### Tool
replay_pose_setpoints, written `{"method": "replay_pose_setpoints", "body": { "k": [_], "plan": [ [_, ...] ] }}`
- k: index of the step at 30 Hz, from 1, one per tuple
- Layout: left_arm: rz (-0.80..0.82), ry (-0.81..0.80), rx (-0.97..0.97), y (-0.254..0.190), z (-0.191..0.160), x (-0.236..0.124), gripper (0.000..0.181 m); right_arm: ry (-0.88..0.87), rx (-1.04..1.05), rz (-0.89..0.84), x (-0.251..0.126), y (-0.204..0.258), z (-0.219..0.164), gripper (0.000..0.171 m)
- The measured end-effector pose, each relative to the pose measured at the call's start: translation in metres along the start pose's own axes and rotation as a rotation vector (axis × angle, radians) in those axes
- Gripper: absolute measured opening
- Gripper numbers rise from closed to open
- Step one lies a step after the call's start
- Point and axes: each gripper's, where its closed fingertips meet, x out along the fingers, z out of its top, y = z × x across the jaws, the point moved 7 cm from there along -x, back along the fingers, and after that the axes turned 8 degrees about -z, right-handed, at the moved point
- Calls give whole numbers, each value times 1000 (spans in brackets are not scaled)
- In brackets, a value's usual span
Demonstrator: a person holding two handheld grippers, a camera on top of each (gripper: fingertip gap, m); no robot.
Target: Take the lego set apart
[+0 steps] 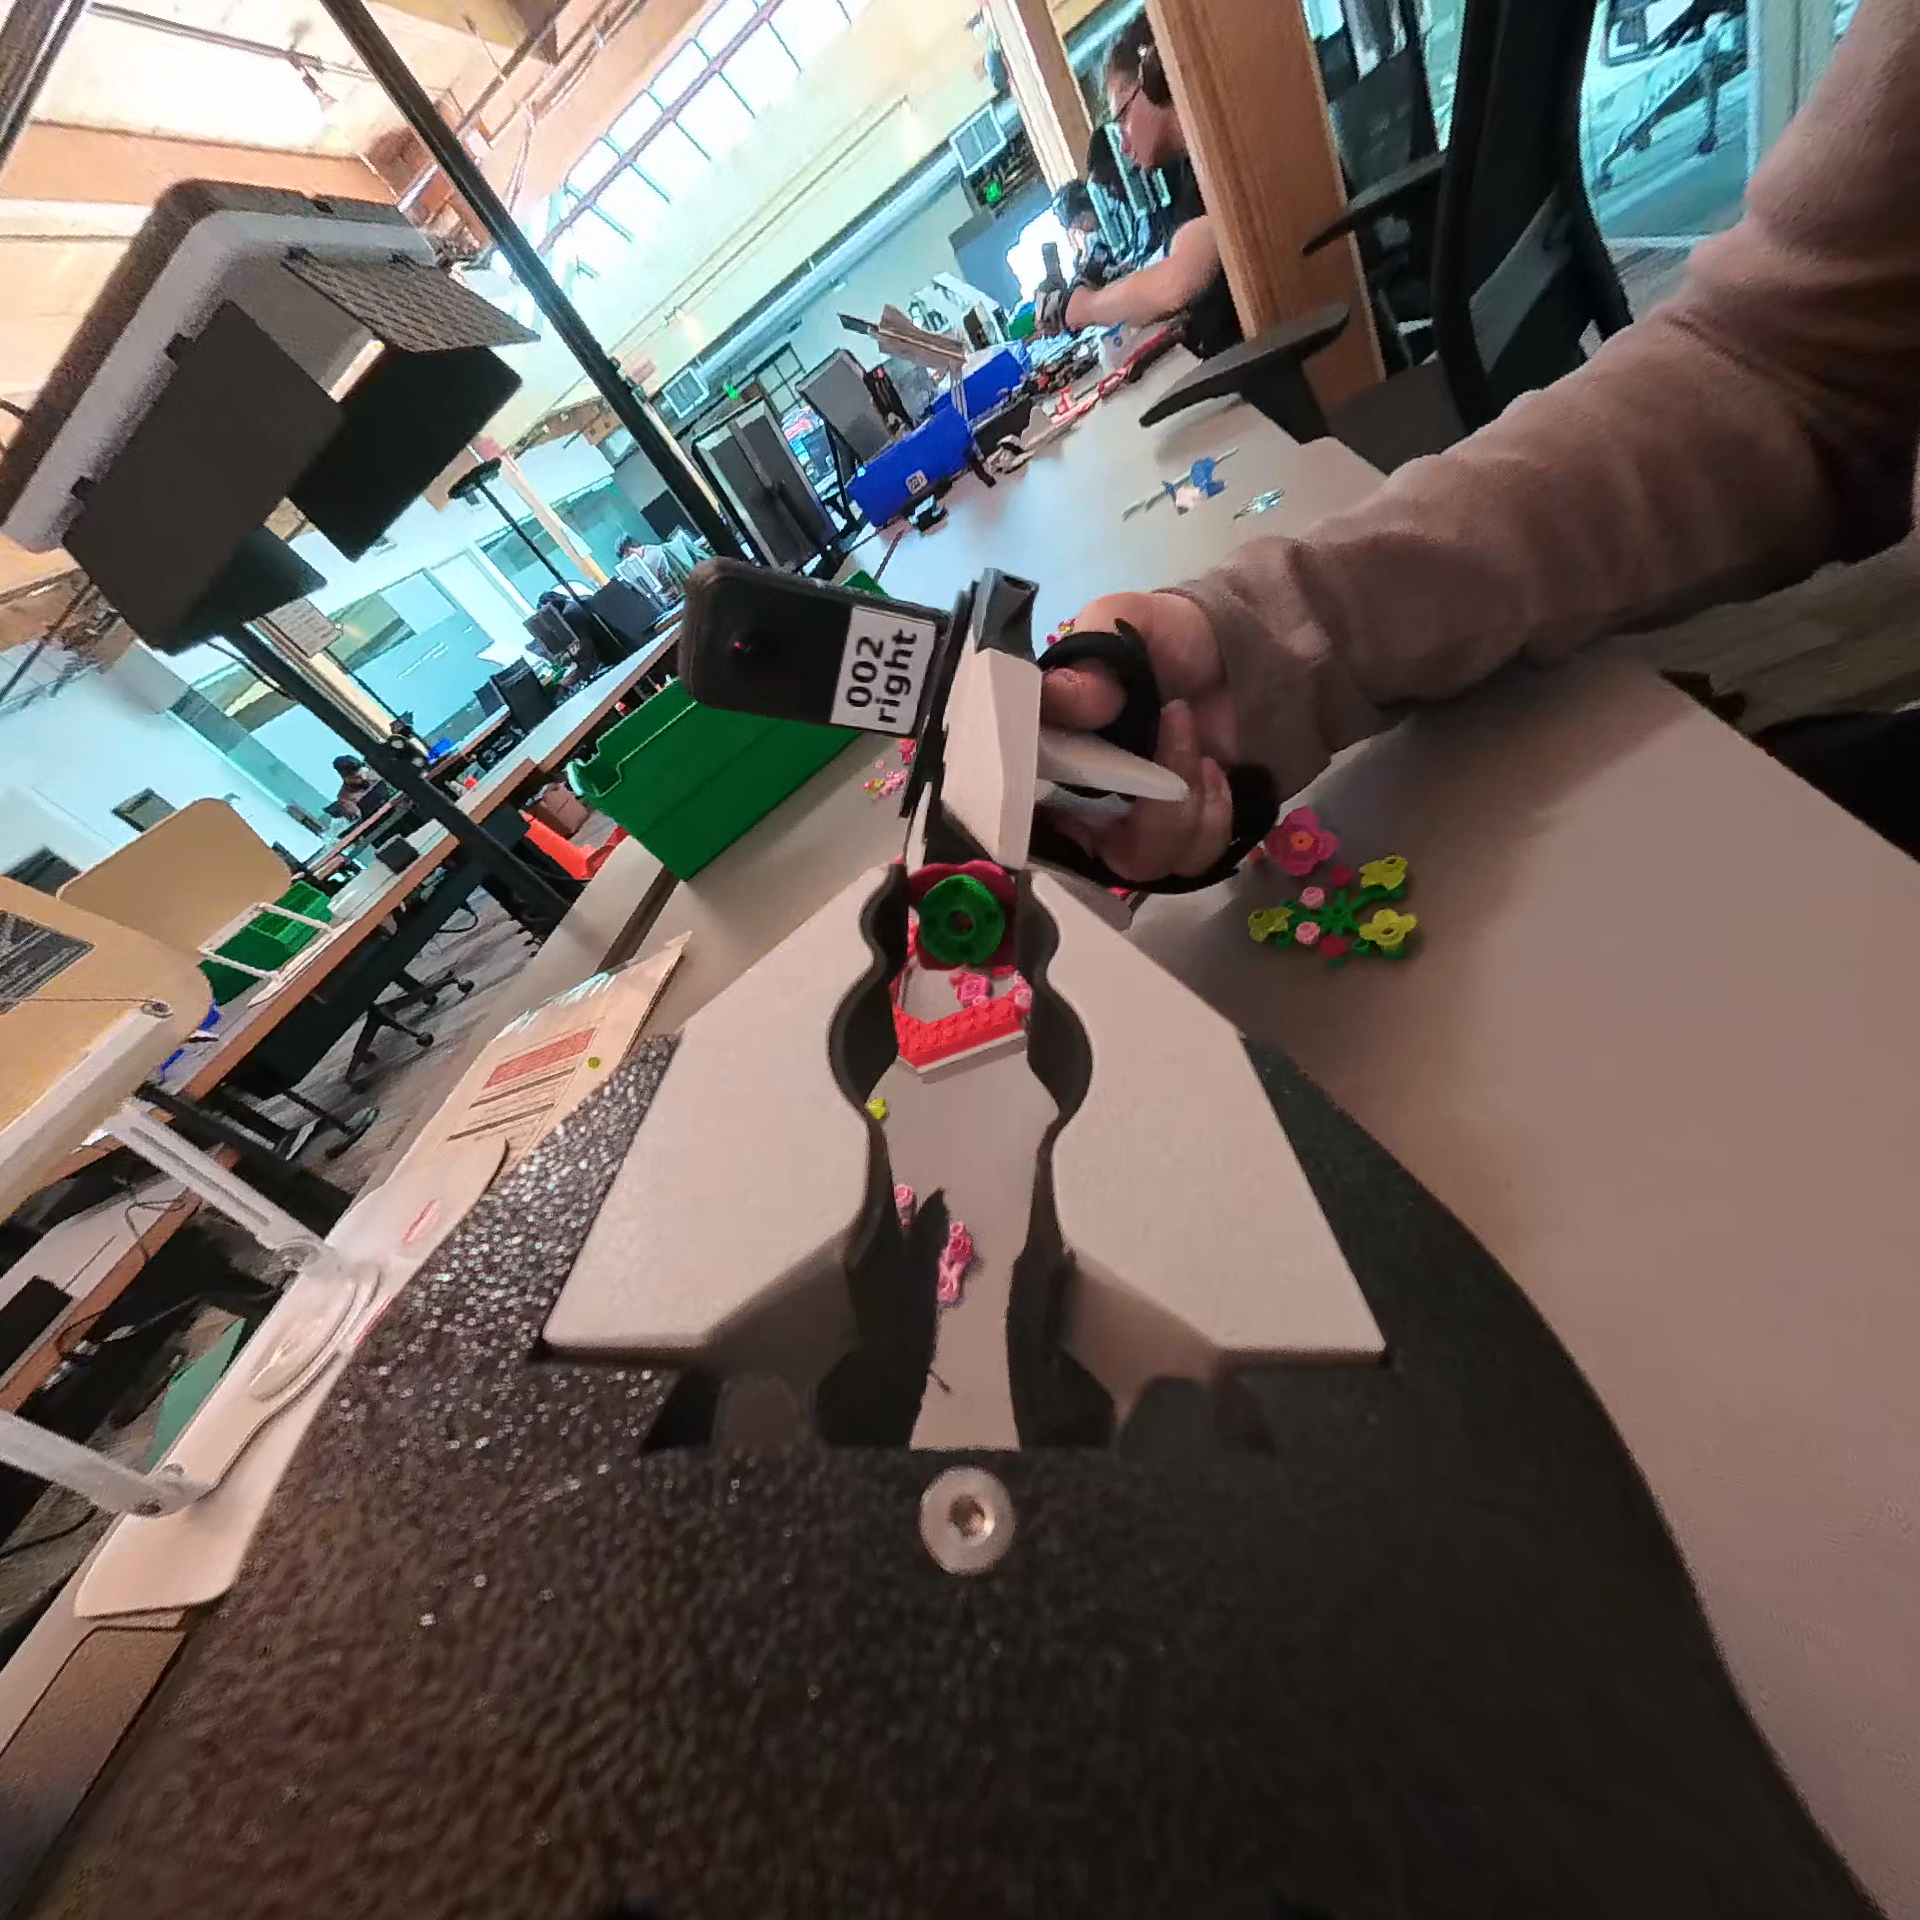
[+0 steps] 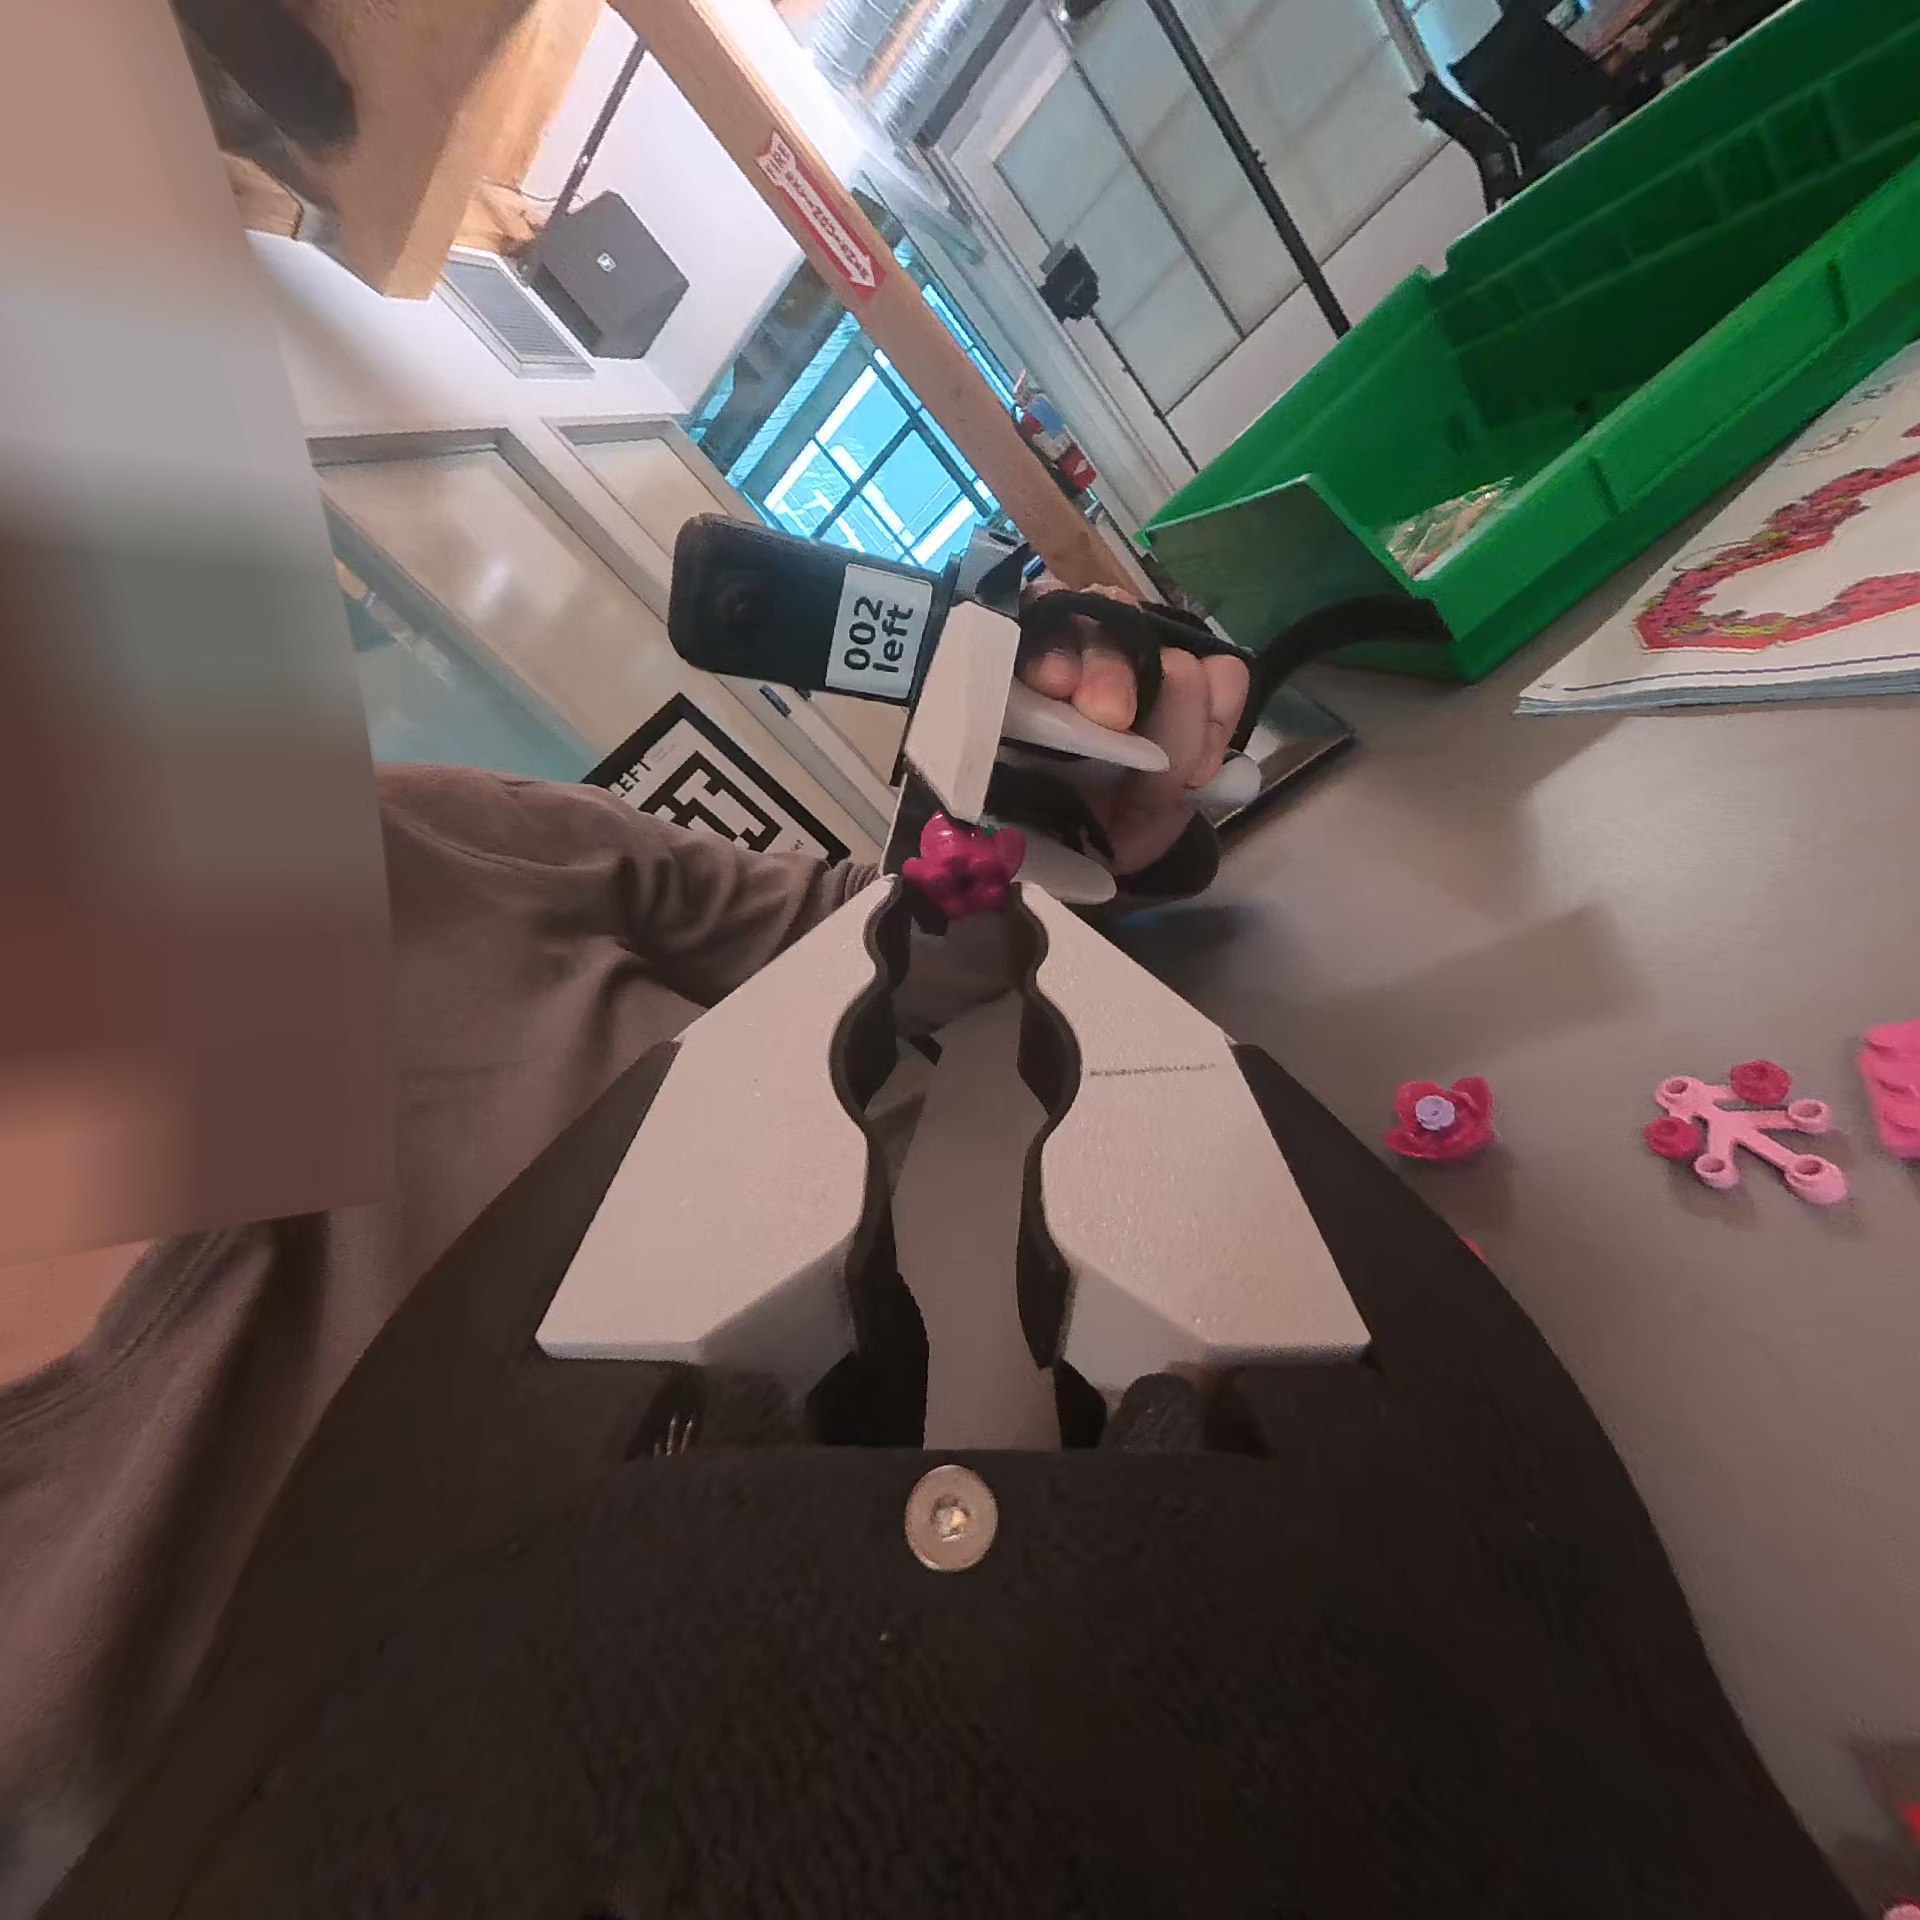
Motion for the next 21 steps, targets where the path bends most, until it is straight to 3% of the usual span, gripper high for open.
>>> {"method": "replay_pose_setpoints", "body": {
  "k": [4,10,13,17,21],
  "plan": [
    [14,4,15,0,2,-1,17,-26,64,55,2,1,2,28],
    [-4,7,-3,-3,3,2,17,3,-4,13,1,1,0,19],
    [-38,-17,-37,-2,5,-3,29,25,-44,-34,-4,-1,0,18],
    [-51,32,23,-2,5,-12,13,36,-31,-44,-8,-4,0,18],
    [-55,104,56,-6,1,-7,16,65,-25,-37,-5,-4,-4,18]
  ]
}}
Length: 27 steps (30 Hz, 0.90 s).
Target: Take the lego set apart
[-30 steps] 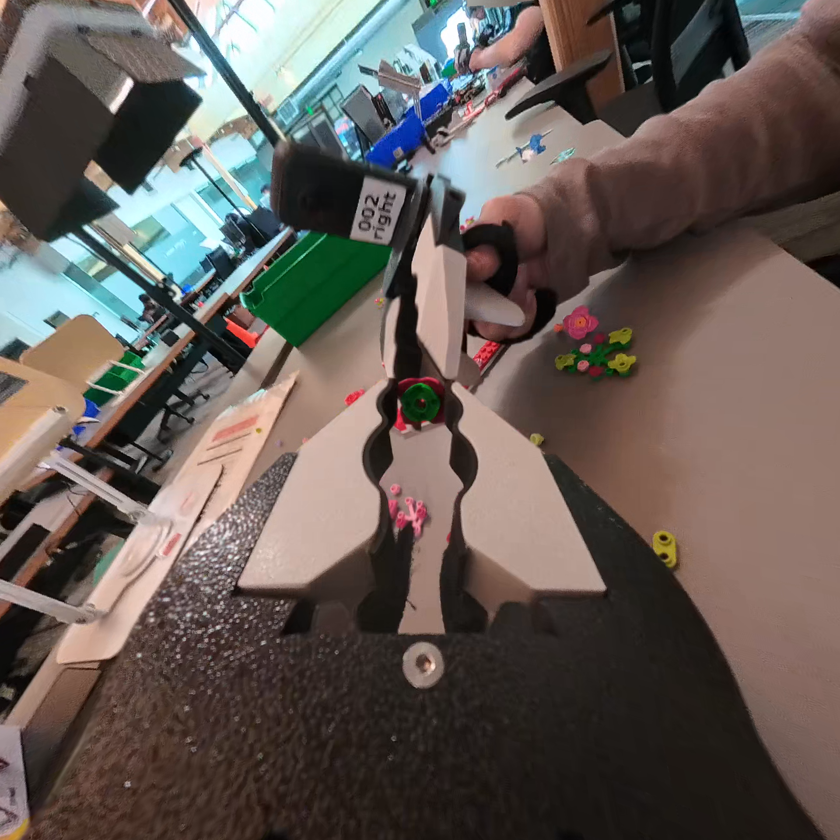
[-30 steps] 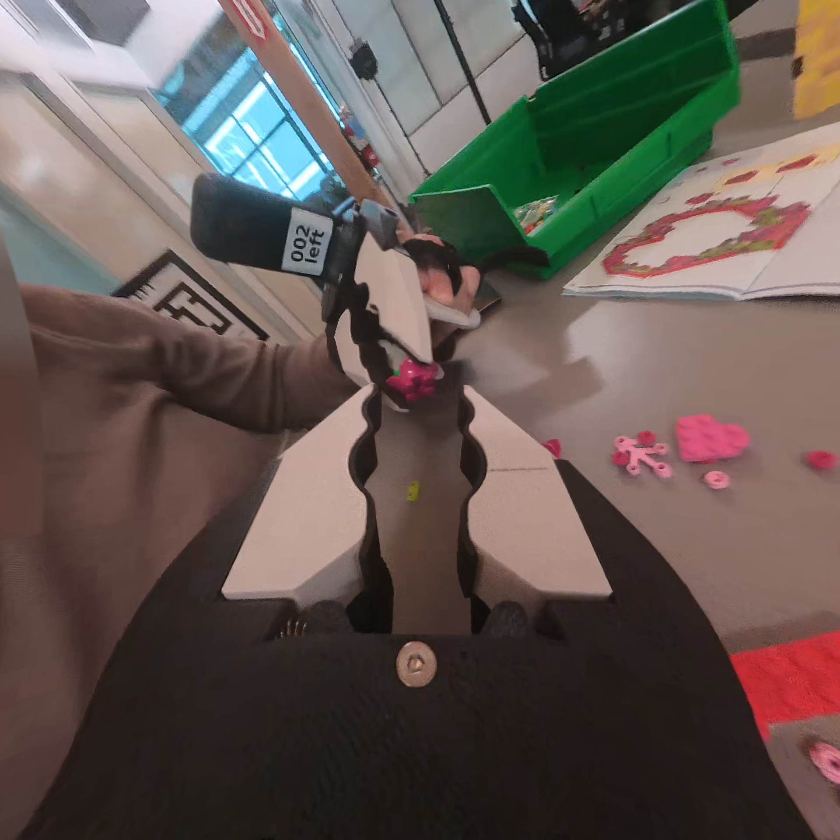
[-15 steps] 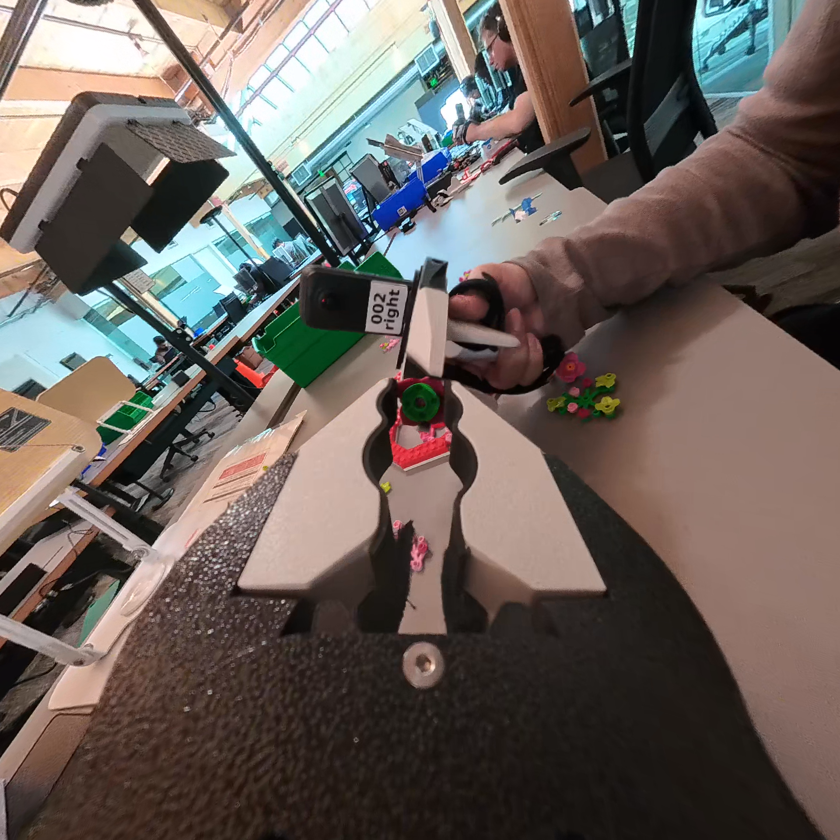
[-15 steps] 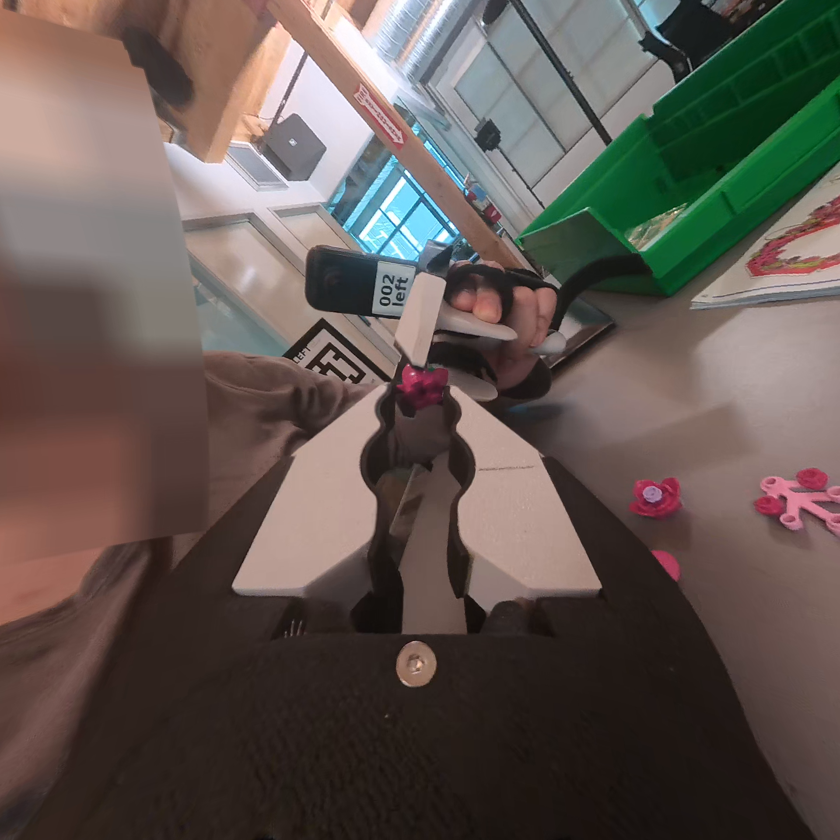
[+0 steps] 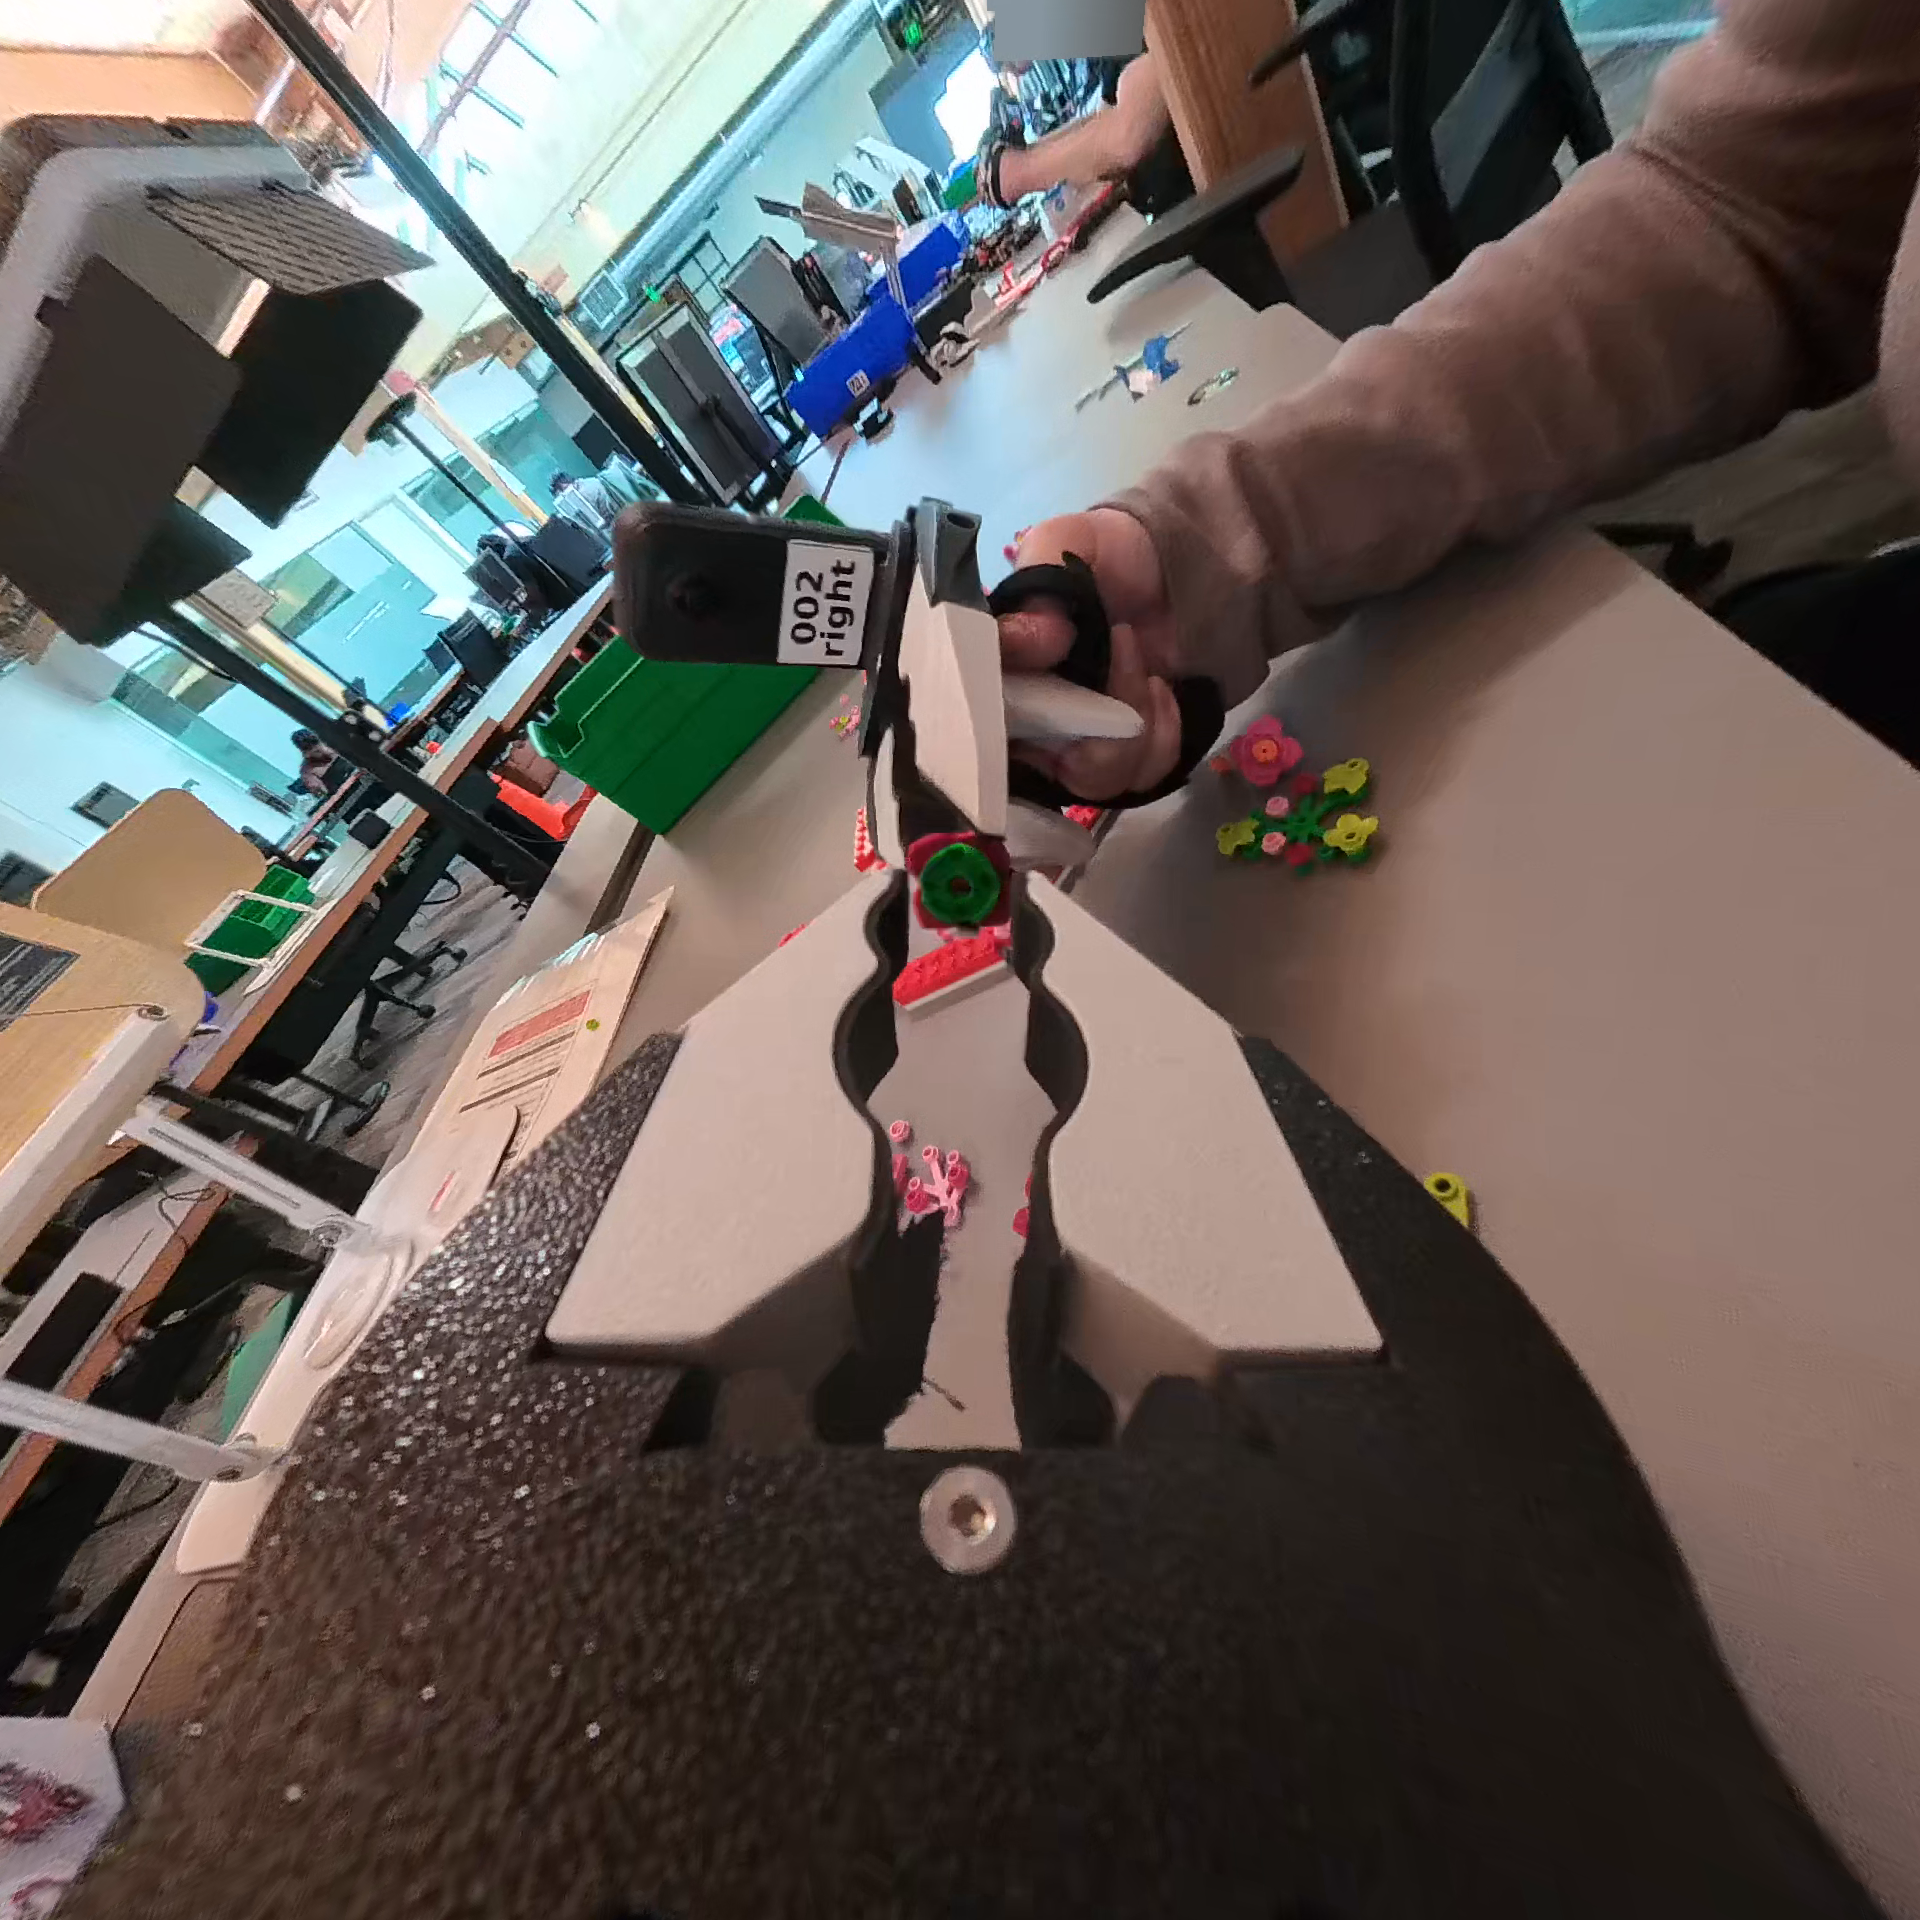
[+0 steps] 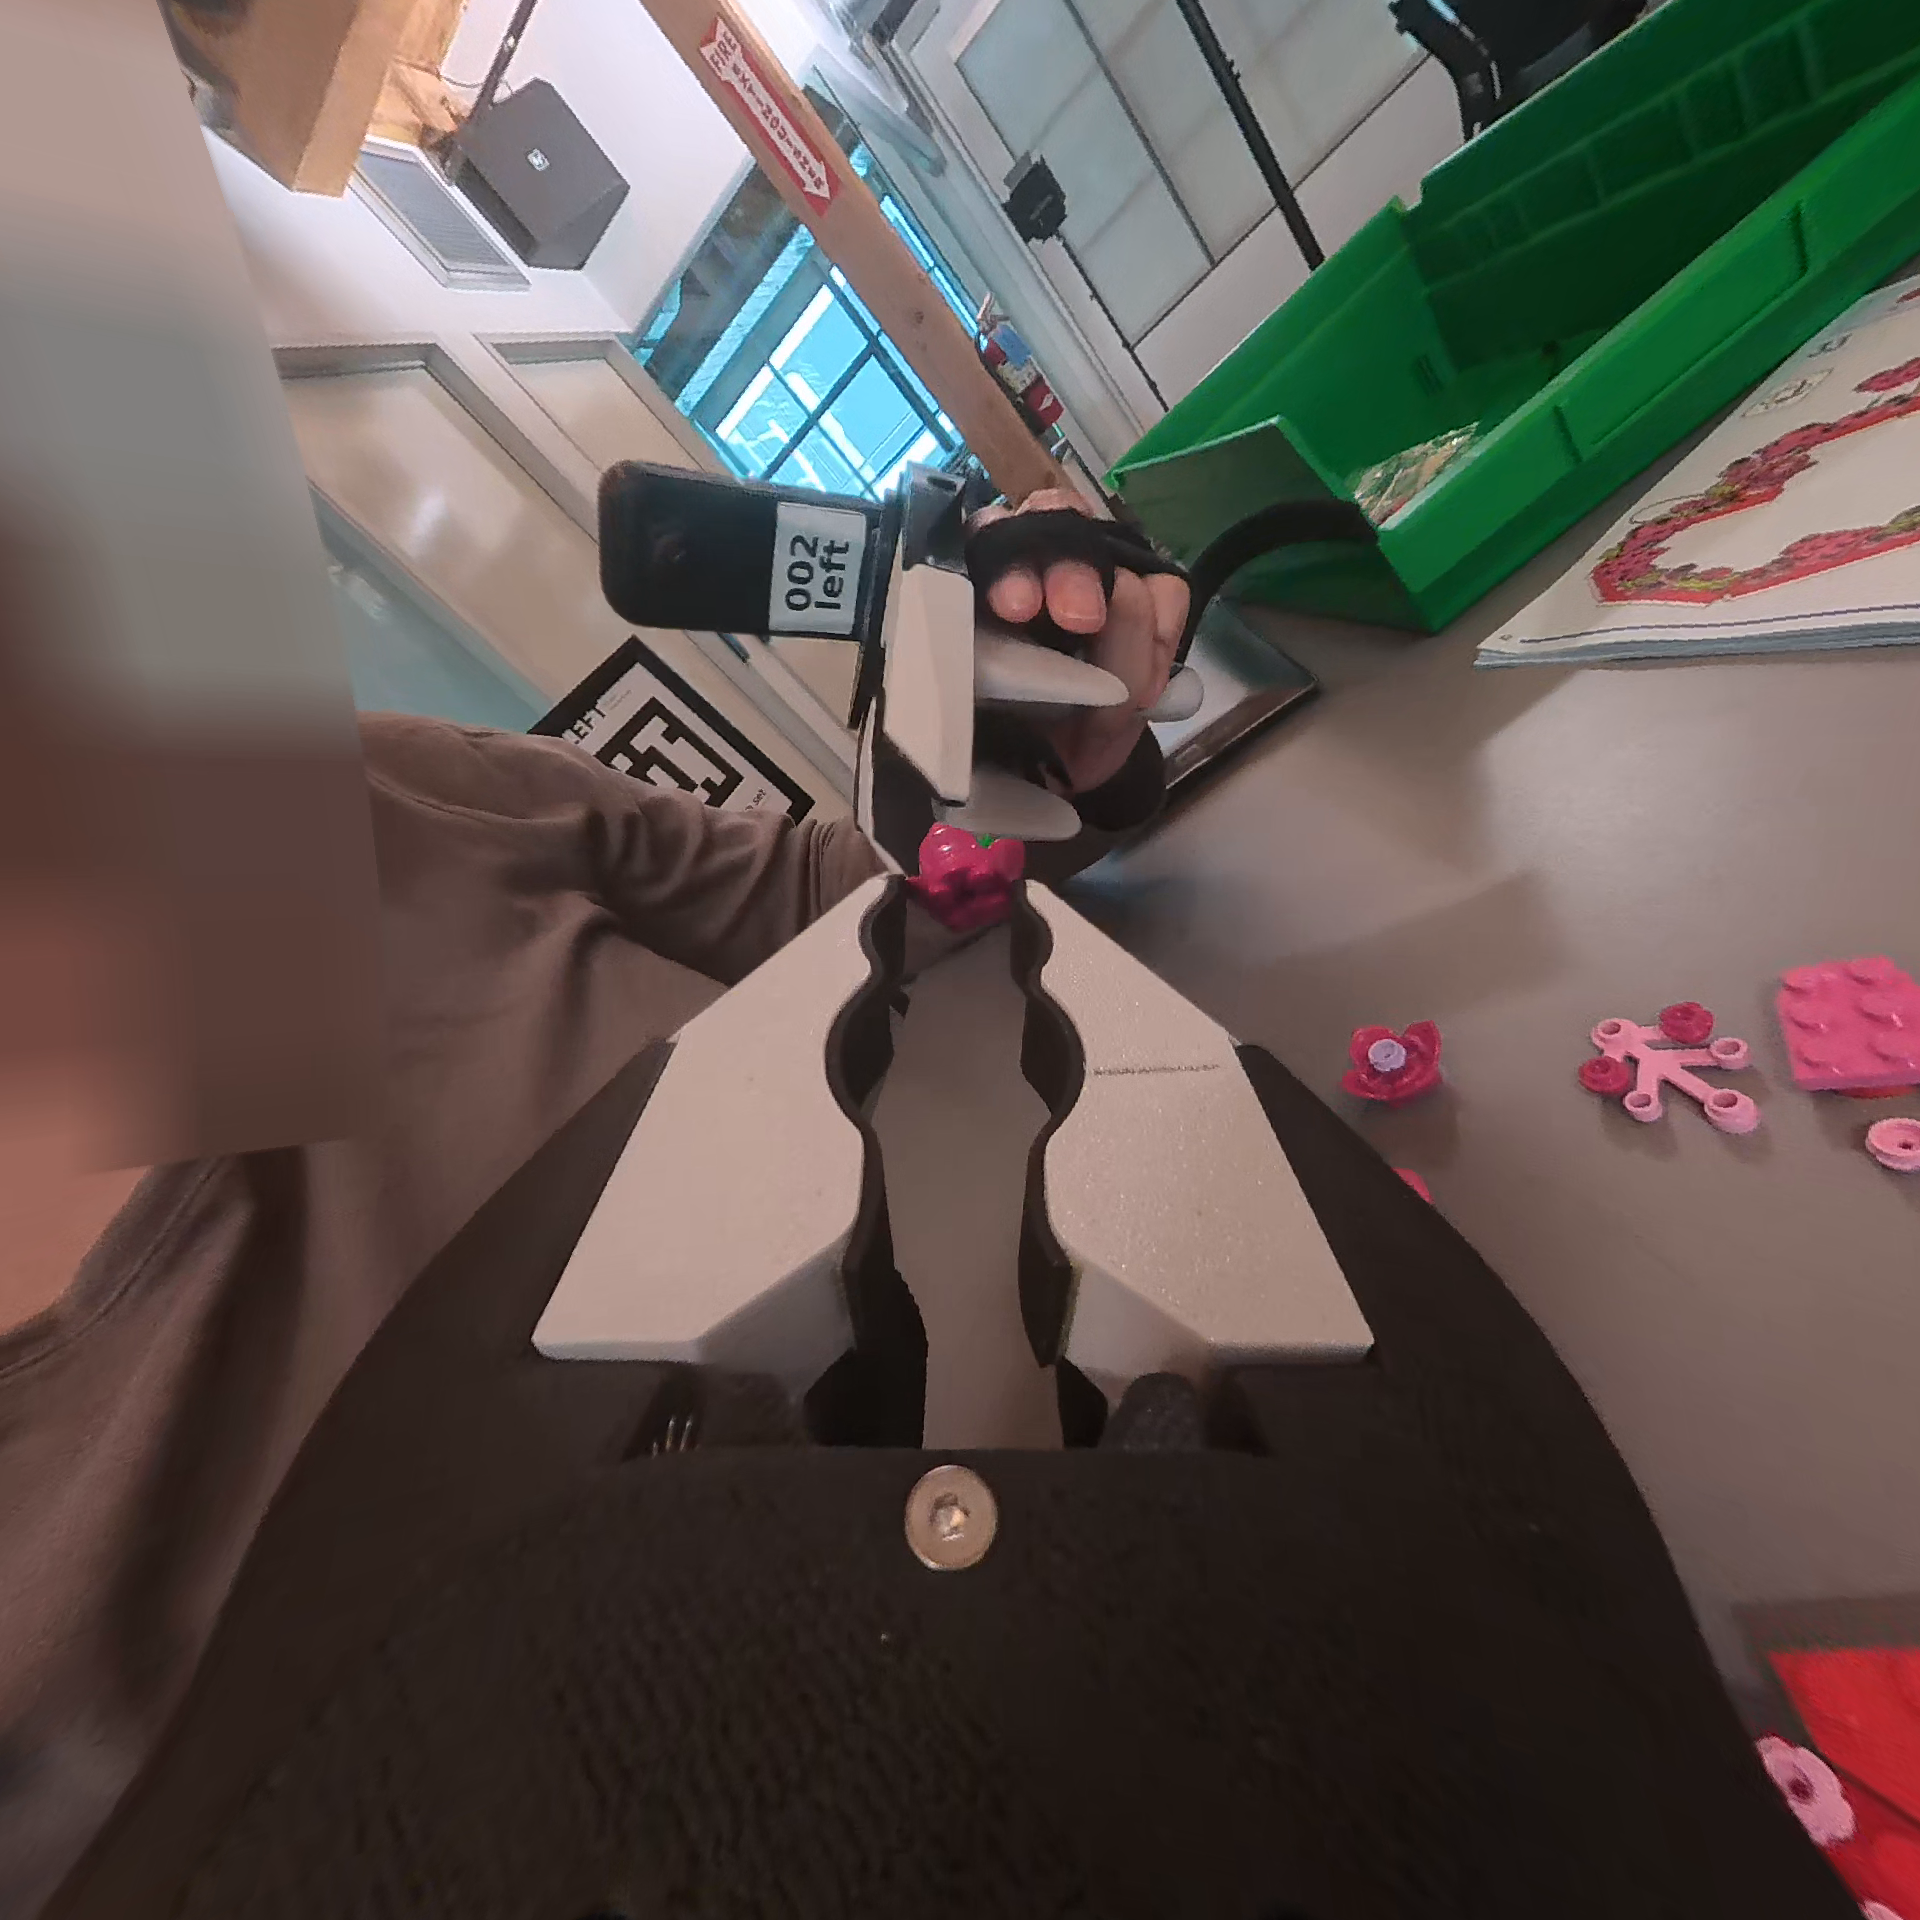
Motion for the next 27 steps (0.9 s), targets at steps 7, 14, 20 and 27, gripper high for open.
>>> {"method": "replay_pose_setpoints", "body": {
  "k": [7,14,20,27],
  "plan": [
    [-14,41,14,-3,-3,5,14,18,-4,-6,2,0,-1,18],
    [0,68,30,-4,-4,8,15,29,-4,-33,4,-1,-2,18],
    [-20,156,51,-6,-6,10,14,80,-65,-109,3,-1,-5,18],
    [-131,169,17,-13,-8,8,14,192,-174,-150,5,3,-13,14]
  ]
}}
